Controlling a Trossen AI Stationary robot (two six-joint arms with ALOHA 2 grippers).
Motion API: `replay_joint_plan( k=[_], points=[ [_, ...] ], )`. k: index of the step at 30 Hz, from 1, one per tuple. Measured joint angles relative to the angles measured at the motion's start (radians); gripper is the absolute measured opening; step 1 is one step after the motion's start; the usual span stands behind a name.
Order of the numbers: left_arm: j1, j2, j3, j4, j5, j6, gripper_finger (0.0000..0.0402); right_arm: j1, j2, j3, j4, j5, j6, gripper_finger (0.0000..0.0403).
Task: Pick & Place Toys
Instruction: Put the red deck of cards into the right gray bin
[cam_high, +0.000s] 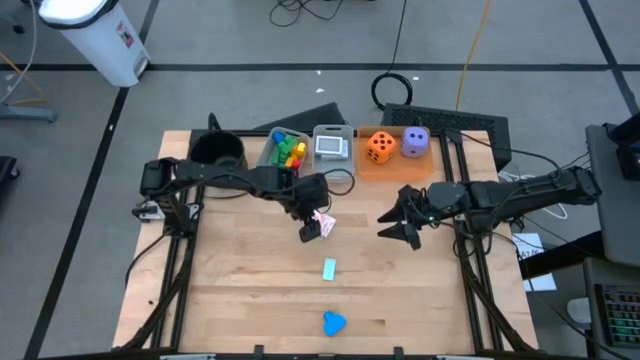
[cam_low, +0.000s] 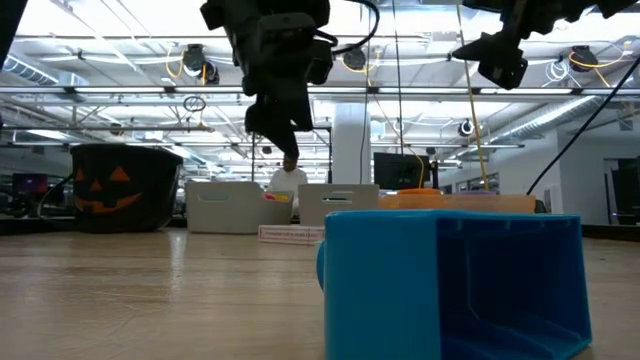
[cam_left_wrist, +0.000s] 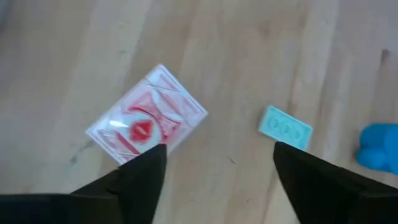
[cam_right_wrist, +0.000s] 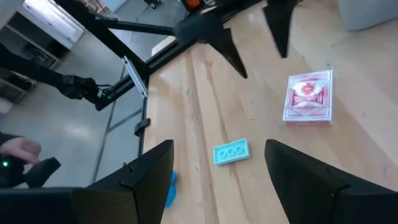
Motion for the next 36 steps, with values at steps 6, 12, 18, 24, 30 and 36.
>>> replay_joint_plan(
  k=[6,12,18,24,30,36],
  points=[
    [0.026,0.000,0.000,0.003,0.001,0.058,0.0390,-0.002,0.000,0.000,0.003,0.093,-0.060,0.0242],
    [0.042,0.000,0.000,0.005,0.085,0.265,0.0368,-0.002,0.000,0.000,0.001,0.205,-0.094,0.0242],
    [0.057,0.000,0.000,0.006,0.024,0.487,0.0394,-0.002,0.003,0.000,0.001,0.270,-0.089,0.0242],
    [0.074,0.028,0.001,0.016,0.008,0.638,0.0396,-0.002,0.027,0.000,0.000,0.368,-0.043,0.0242],
    [0.073,0.094,0.001,0.015,-0.001,0.752,0.0396,-0.002,0.072,0.000,0.001,0.367,0.003,0.0242],
    [0.073,0.169,0.001,0.014,-0.029,0.829,0.0398,-0.002,0.105,0.000,0.001,0.369,0.035,0.0242]
  ],
)
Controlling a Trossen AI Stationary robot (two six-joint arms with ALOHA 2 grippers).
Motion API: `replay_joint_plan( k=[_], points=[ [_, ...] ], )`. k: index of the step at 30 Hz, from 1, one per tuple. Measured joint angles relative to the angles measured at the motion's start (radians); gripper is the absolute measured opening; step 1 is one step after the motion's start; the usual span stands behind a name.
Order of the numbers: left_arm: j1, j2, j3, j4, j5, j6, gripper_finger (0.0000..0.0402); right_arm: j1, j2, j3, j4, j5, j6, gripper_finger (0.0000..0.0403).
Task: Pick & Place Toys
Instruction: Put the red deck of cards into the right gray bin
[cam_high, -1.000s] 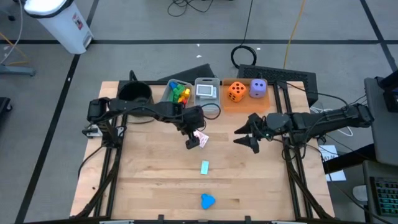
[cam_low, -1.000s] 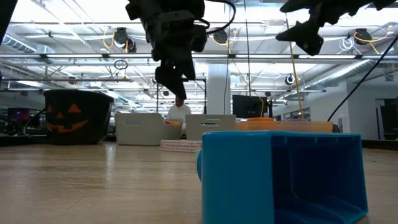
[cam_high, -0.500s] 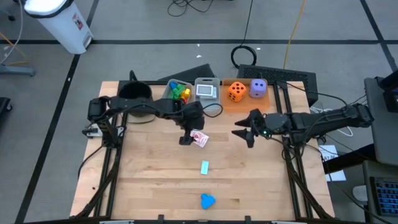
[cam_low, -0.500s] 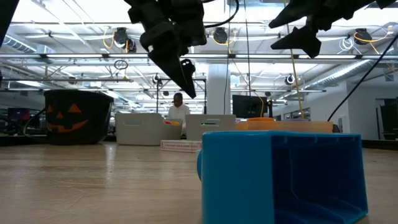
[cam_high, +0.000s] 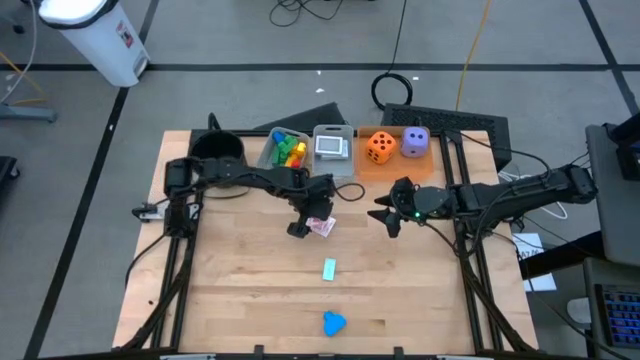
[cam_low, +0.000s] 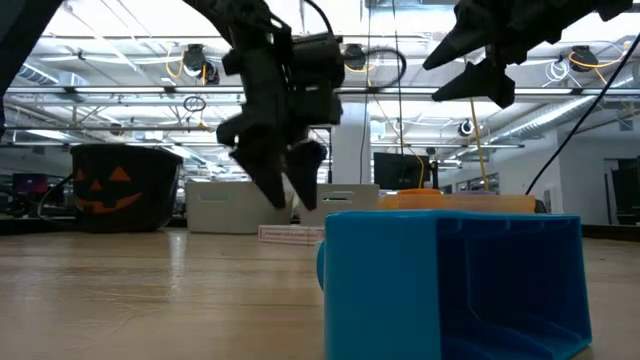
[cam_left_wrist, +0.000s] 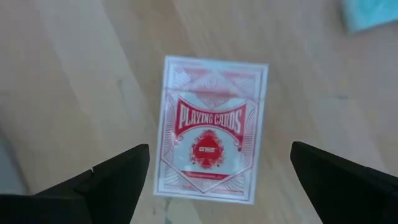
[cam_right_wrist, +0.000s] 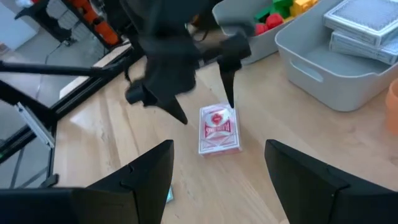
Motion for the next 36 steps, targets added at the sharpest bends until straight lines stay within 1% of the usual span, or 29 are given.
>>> replay_joint_plan(
  k=[5,9,11,13,18,21,25,31,33,36],
  points=[
    [0.000,0.050,0.000,-0.002,-0.008,0.014,0.0398,0.000,0.004,0.000,0.004,0.022,0.032,0.0242],
    [0.000,0.062,0.000,0.006,-0.024,0.047,0.0397,0.000,0.004,0.000,0.007,0.022,0.035,0.0242],
    [-0.002,0.065,-0.002,0.014,-0.060,0.070,0.0397,0.000,0.004,0.000,0.008,0.023,0.036,0.0242],
    [-0.002,0.062,-0.002,0.035,-0.074,0.087,0.0397,0.000,0.004,0.000,0.008,0.023,0.035,0.0242],
    [-0.002,0.062,-0.001,0.052,-0.075,0.099,0.0397,0.000,0.004,0.000,0.008,0.023,0.035,0.0242],
    [-0.003,0.071,-0.001,0.047,-0.054,0.093,0.0397,0.000,0.004,0.000,0.008,0.023,0.033,0.0242],
    [-0.005,0.083,-0.001,0.050,-0.051,0.083,0.0397,0.000,0.004,0.000,0.008,0.024,0.032,0.0242],
    [-0.009,0.098,-0.001,0.052,-0.054,0.017,0.0397,0.000,0.004,0.000,0.007,0.025,0.024,0.0242],
    [-0.014,0.098,-0.001,0.057,-0.073,0.016,0.0397,0.000,0.004,0.000,0.006,0.031,0.024,0.0242],
    [-0.026,0.097,-0.001,0.073,-0.129,0.016,0.0397,0.000,0.004,0.000,0.005,0.052,0.028,0.0242]
  ],
)
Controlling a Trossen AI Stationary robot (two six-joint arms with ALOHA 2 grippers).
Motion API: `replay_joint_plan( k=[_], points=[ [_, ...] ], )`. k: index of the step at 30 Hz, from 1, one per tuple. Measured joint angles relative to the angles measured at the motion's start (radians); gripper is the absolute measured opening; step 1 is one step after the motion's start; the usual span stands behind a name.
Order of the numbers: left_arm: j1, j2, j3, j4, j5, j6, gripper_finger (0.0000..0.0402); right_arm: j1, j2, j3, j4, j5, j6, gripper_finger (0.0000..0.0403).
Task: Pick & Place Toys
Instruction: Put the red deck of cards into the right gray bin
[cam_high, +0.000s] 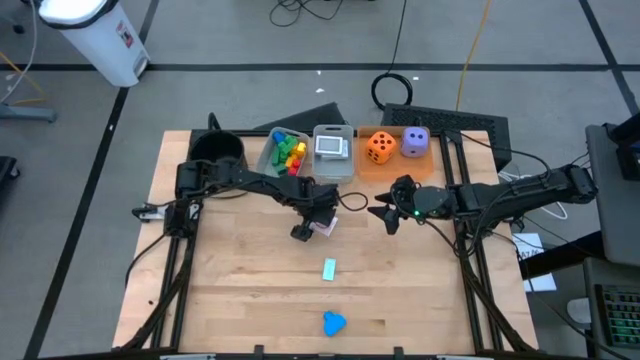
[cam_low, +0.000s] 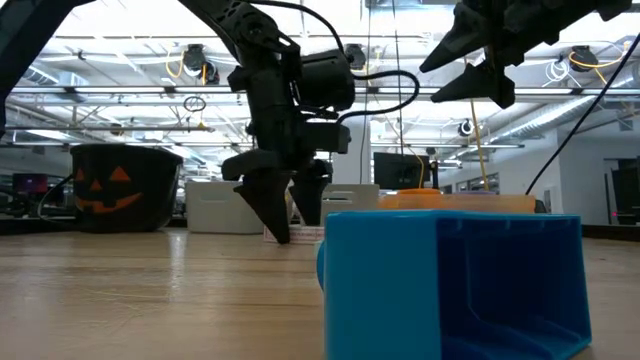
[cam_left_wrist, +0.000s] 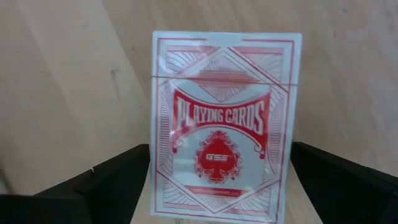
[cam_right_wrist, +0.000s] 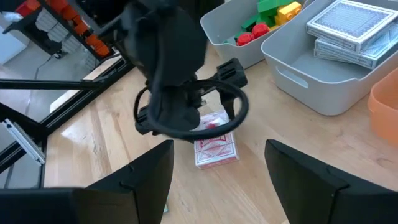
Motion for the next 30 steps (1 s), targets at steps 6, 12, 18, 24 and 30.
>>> replay_joint_plan(
  k=[6,12,18,24,30],
  points=[
    [-0.010,-0.001,0.000,0.019,-0.027,-0.014,0.0397,0.000,0.000,0.000,0.001,0.001,-0.008,0.0242],
    [-0.008,0.000,0.000,0.031,0.014,-0.092,0.0397,0.000,0.000,0.000,-0.001,0.001,-0.012,0.0242],
    [-0.008,0.000,0.000,0.034,0.018,-0.109,0.0397,0.000,0.000,0.000,0.000,0.001,-0.023,0.0242],
    [-0.009,0.000,0.000,0.032,0.016,-0.121,0.0397,0.000,0.000,0.000,-0.001,0.001,-0.026,0.0242],
    [-0.008,0.000,0.000,0.031,0.016,-0.145,0.0397,0.000,0.000,0.000,-0.001,0.001,-0.026,0.0242]
  ],
)
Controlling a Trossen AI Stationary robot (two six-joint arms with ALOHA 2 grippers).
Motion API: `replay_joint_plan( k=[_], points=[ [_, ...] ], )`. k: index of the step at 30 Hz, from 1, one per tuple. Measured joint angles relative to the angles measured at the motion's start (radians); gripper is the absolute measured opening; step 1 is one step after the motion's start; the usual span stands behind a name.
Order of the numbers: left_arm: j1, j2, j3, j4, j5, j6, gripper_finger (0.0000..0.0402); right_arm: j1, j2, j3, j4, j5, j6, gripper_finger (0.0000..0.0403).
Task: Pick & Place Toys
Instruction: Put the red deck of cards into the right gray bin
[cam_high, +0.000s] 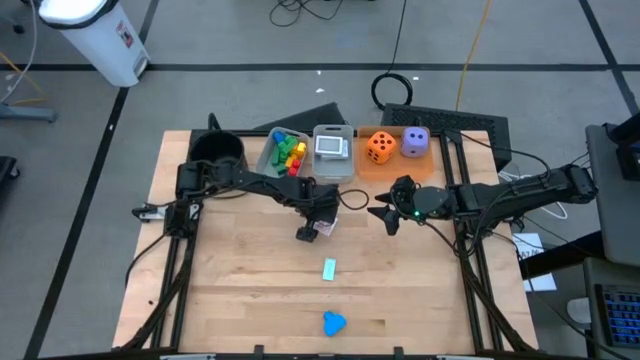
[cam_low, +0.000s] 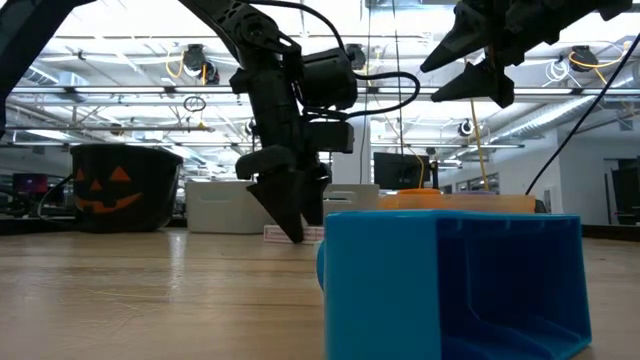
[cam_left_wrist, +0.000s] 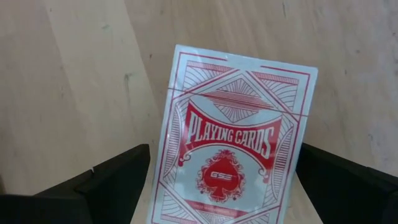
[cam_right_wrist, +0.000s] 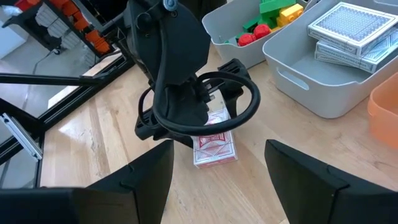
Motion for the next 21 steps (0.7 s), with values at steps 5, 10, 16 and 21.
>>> replay_joint_plan(
  k=[5,10,16,21],
  points=[
    [0.000,0.000,0.000,0.000,0.009,-0.035,0.0397,0.000,0.000,0.000,0.000,0.000,0.000,0.0242],
    [0.000,0.000,0.000,-0.001,0.029,-0.006,0.0397,0.000,0.000,0.000,0.000,0.000,0.002,0.0242],
    [0.000,0.000,0.000,-0.008,0.004,0.009,0.0357,0.000,0.000,0.000,0.001,0.000,0.003,0.0242],
    [-0.001,0.000,0.000,-0.006,0.001,0.011,0.0307,0.000,0.000,0.000,0.004,0.000,0.003,0.0242]
  ],
)
